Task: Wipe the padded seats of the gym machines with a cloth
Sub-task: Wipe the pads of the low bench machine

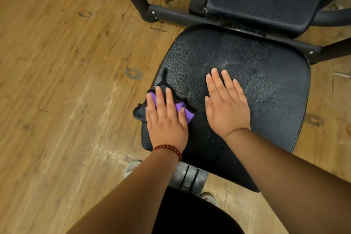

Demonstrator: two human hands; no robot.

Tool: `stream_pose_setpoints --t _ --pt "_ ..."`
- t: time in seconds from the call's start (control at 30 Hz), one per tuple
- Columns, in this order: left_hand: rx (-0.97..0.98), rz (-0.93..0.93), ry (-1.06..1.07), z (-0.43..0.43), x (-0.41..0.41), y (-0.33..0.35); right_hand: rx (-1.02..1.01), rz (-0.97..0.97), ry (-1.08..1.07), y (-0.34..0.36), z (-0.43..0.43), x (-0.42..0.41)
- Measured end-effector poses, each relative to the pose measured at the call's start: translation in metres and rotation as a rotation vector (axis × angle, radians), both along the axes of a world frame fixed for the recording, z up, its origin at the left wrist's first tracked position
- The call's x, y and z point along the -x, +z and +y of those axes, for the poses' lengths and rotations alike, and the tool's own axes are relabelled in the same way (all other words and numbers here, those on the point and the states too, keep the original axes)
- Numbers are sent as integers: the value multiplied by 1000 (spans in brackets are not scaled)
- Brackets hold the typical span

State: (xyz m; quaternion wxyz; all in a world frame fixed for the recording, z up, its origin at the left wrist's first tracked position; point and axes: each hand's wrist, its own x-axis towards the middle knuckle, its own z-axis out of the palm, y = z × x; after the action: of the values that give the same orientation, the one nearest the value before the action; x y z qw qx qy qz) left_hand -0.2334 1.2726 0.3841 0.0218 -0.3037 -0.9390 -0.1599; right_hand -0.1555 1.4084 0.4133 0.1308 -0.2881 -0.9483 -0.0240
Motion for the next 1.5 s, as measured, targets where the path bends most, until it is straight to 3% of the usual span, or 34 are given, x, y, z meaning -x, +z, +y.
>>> stream_pose_setpoints --t 0.13,0.37,0.57,0.83,1.03,1.1,1.3,1.37,1.5 --pt "-79 -95 249 11 10 1 25 10 24 1 0 -2" --pt "-8 -48 8 -3 -34 -9 171 54 53 3 -20 -15" --pt "-82 -118 185 -1 -8 -6 109 -30 45 -17 -49 -29" --pt "55 33 -179 -49 -28 -28 83 -44 31 -23 -51 -29" --pt "-48 -45 118 -20 -2 -13 48 -63 24 -25 -52 -27" --pt "-11 9 18 -26 -1 -17 28 -72 17 -26 -52 -27" --pt "126 260 -558 -73 3 -32 5 -92 11 -28 -54 -27" --pt "104 293 -591 -72 12 -31 -8 -88 4 -28 -55 -26" --pt "21 215 -392 -60 20 -26 -29 -91 -1 -28 -56 -25"
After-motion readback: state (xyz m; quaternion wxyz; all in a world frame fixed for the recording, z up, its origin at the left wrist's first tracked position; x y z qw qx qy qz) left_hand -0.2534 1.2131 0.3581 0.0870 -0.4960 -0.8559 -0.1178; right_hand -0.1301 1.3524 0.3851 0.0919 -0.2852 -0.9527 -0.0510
